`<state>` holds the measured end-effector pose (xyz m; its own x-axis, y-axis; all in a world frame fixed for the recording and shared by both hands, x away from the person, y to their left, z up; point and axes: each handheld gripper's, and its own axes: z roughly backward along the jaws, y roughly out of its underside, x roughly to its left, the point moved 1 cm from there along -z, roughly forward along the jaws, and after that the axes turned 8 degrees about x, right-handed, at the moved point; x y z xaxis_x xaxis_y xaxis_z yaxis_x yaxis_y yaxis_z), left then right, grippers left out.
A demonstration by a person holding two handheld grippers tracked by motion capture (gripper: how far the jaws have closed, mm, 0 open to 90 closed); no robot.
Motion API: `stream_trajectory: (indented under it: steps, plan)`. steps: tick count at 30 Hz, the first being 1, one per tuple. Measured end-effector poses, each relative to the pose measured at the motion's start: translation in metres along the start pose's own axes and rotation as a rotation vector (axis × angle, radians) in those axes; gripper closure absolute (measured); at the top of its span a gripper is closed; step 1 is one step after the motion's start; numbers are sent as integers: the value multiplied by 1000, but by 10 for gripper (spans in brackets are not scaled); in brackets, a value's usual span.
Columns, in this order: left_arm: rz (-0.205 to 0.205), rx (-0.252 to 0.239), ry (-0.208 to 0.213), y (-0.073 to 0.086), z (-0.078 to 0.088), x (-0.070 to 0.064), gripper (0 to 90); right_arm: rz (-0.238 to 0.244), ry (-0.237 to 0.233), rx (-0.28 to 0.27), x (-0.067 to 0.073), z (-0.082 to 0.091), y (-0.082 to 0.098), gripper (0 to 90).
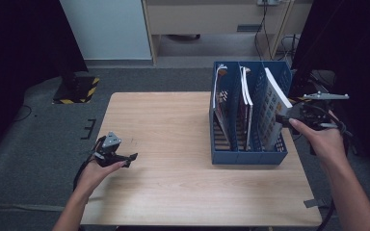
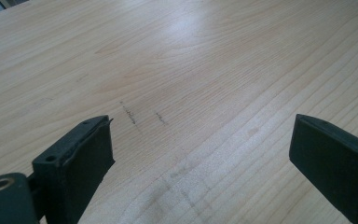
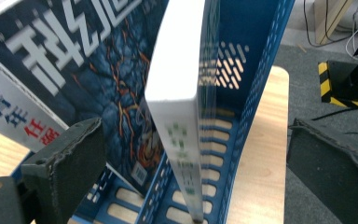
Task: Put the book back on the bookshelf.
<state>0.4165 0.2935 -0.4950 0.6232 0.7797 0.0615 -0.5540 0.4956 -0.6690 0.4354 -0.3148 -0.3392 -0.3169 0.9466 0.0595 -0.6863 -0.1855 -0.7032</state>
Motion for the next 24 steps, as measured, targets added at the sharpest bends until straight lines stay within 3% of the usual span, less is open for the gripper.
stream_trajectory:
  steps: [11, 24]
  plan:
    - [-1, 3, 1, 0, -1, -1, 56, 0, -8, 15, -1, -3, 17, 48]
    - [-4, 8, -1, 0, -1, -1, 56, 20, -15, 39, 8, -12, 38, 46]
